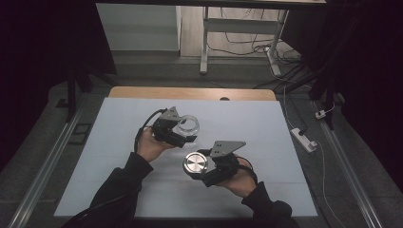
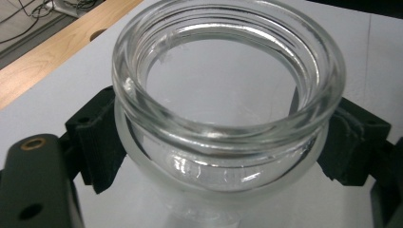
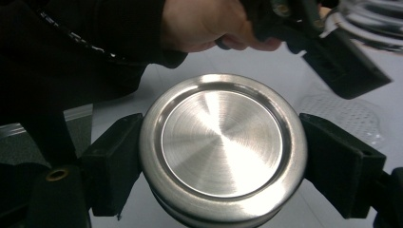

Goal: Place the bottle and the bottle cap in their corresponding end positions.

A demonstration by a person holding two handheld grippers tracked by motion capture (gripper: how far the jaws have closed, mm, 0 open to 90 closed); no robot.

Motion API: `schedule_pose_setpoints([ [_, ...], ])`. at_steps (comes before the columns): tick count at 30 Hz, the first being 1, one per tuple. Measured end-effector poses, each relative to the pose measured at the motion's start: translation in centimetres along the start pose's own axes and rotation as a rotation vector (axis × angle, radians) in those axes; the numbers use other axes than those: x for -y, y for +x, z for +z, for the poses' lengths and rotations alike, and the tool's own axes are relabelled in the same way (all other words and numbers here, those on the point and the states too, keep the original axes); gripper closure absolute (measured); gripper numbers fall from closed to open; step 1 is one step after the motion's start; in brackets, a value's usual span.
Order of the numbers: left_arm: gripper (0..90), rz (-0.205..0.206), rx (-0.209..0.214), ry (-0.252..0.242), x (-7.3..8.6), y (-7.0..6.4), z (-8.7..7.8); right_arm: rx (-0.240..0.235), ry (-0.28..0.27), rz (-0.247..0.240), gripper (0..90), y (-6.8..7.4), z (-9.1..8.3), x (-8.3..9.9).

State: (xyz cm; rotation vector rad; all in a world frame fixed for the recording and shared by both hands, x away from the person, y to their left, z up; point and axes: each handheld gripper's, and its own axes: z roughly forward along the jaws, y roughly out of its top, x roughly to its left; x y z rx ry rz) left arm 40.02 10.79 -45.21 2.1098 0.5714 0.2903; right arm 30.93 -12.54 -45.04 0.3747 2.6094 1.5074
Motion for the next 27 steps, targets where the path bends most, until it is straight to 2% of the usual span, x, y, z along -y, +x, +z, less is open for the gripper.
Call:
schedule_pose_setpoints([
  [11,15.7,-0.004,-0.015,0.009,-0.1,0.7,1.3,-0.012,0.022,-0.007,18.7,0.4,1.3,1.3],
  [27,15.7,-0.017,-0.033,0.010,0.4,1.7,3.0,0.008,0.066,-0.021,18.6,0.1,3.5,3.3],
])
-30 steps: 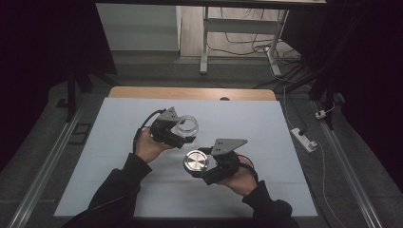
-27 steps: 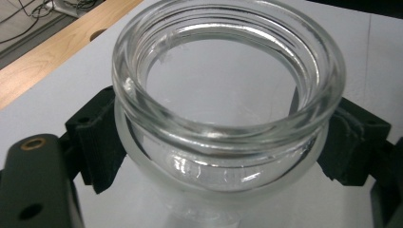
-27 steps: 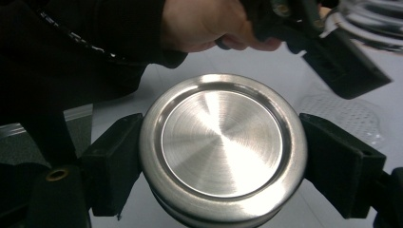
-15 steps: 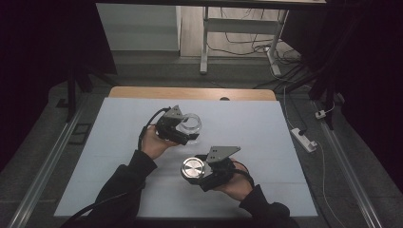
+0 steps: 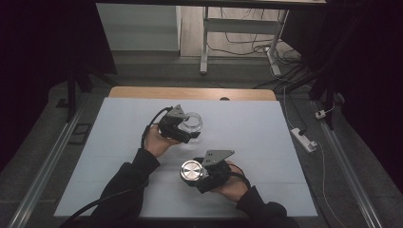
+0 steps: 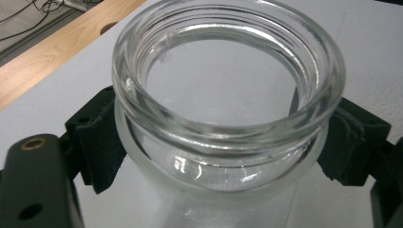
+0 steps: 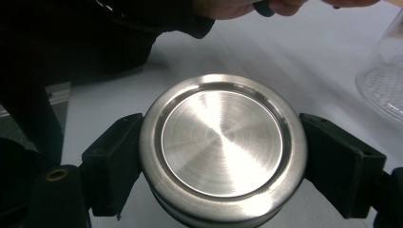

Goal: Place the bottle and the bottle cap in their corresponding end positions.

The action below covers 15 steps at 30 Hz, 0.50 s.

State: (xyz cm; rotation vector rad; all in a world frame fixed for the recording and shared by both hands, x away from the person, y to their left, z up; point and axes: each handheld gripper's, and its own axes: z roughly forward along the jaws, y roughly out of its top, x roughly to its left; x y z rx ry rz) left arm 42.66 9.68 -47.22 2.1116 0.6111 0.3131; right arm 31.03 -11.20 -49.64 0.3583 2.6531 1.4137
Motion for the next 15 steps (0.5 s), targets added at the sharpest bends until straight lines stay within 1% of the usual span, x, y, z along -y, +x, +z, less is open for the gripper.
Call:
schedule_pose_setpoints([
  [7,15.7,-0.008,-0.013,0.006,0.5,0.3,0.7,0.005,0.020,0.005,18.6,-0.3,1.0,0.6],
  [10,15.7,-0.016,-0.020,0.006,0.8,0.5,1.0,0.007,0.038,-0.004,18.6,-0.4,1.5,1.0],
  [15,15.7,-0.019,-0.032,0.018,1.3,0.6,1.6,0.008,0.066,0.000,18.6,-0.7,2.2,1.5],
])
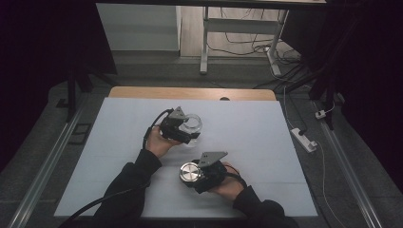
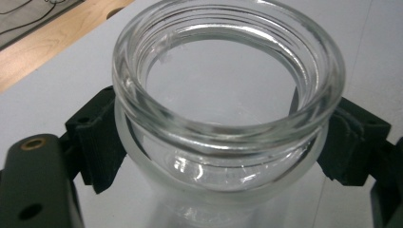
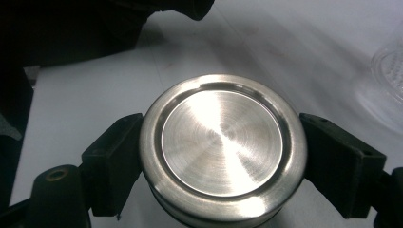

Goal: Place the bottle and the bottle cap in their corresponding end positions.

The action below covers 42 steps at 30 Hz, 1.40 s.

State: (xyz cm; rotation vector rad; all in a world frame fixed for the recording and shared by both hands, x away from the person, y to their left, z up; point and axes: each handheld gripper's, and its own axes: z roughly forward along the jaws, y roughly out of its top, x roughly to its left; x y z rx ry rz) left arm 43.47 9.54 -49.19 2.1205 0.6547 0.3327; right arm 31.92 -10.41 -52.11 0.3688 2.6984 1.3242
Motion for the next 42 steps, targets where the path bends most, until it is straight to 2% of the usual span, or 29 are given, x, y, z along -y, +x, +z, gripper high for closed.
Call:
schedule_pose_setpoints([
  [12,15.7,-0.009,-0.018,0.010,0.8,0.4,0.9,0.013,0.052,0.003,18.6,-0.6,1.0,0.6],
  [18,15.7,-0.012,-0.010,0.003,0.9,0.4,1.1,0.017,0.089,0.003,18.4,-0.6,1.5,0.9],
  [21,15.6,-0.006,-0.007,0.012,1.1,0.4,1.3,0.025,0.119,-0.012,18.3,-0.6,1.8,1.0],
  [28,15.4,-0.004,0.000,0.004,1.3,0.4,1.4,0.027,0.116,0.000,18.2,-0.7,1.7,1.0],
  [34,15.0,-0.022,0.011,0.005,1.5,0.6,1.3,0.029,0.099,0.009,15.1,-0.5,1.6,0.8],
  [40,11.3,-0.030,0.024,0.023,1.3,0.6,1.1,0.027,0.076,0.038,10.9,-0.5,1.2,0.3],
  [42,9.2,-0.047,0.030,0.034,1.4,0.8,1.0,0.023,0.074,0.044,9.9,-0.6,1.1,0.3],
])
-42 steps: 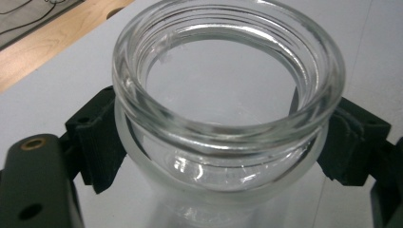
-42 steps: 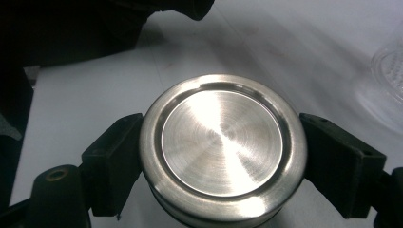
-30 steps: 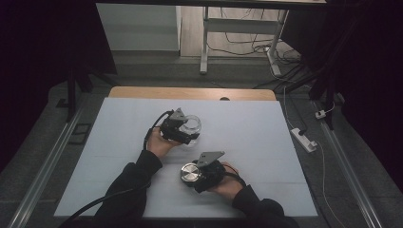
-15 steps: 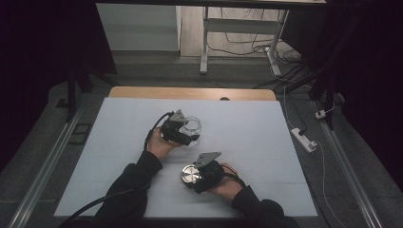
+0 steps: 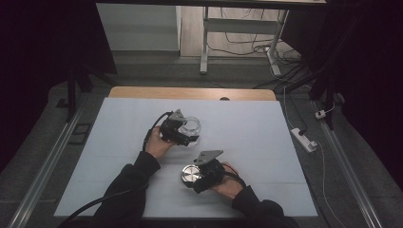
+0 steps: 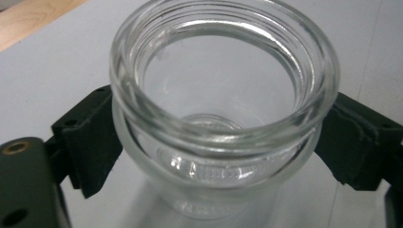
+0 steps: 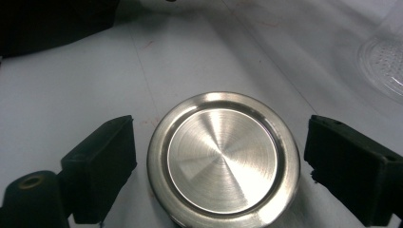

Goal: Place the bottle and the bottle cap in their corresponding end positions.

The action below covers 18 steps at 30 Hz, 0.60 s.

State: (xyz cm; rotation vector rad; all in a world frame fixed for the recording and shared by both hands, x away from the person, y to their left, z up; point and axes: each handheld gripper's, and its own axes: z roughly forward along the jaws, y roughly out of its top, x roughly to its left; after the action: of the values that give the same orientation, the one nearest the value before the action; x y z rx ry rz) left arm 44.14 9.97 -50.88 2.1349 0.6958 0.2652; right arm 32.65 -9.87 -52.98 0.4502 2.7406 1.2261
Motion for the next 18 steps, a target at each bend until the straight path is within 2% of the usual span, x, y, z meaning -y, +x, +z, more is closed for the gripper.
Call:
schedule_pose_setpoints([
  [2,7.0,-0.006,-0.009,0.012,0.1,0.1,-0.1,-0.001,-0.001,0.008,9.2,0.0,-0.1,-0.1],
  [8,1.5,-0.019,0.023,0.017,0.6,0.2,-0.7,-0.002,-0.017,0.023,8.0,-0.1,-0.7,-0.3],
  [18,0.0,-0.033,0.044,0.002,0.9,-0.4,-2.6,0.006,-0.050,0.052,6.2,-0.3,-1.9,-0.7],
])
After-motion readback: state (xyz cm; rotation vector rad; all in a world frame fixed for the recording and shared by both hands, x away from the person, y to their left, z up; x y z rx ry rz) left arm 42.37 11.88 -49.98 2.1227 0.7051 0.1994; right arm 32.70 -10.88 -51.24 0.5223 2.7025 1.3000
